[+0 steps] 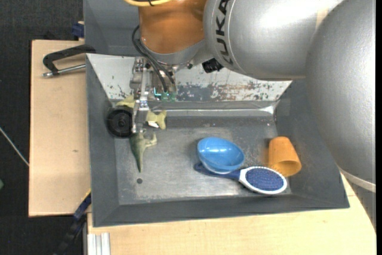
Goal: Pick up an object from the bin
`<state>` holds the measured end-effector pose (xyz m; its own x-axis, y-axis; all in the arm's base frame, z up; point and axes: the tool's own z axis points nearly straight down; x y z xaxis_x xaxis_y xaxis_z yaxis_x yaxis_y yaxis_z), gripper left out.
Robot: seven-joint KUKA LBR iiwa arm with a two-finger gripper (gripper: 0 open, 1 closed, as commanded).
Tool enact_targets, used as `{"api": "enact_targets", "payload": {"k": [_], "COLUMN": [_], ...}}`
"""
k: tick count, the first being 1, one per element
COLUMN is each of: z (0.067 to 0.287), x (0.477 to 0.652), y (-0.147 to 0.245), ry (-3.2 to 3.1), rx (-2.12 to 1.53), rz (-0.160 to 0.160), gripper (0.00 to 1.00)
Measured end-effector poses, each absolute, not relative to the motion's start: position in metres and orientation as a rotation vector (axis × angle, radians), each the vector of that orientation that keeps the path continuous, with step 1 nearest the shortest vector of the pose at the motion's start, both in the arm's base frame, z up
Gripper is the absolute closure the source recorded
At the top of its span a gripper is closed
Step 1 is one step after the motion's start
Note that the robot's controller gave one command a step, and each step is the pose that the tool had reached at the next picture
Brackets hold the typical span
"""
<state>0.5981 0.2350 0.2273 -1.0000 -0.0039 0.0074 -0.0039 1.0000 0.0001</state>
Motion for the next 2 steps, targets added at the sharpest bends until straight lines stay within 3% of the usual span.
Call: {"api": "enact_targets", "payload": {"k": [1,2], "z": [0.0999,0.1044], "x": [0.5807,0.5823], "y": [0.2225,0.2223], "ry": [-3.134,-3.140], "rx": [0.090,0.088], "rz": [0.001,-0.002], "gripper": [0.00,1.00]}}
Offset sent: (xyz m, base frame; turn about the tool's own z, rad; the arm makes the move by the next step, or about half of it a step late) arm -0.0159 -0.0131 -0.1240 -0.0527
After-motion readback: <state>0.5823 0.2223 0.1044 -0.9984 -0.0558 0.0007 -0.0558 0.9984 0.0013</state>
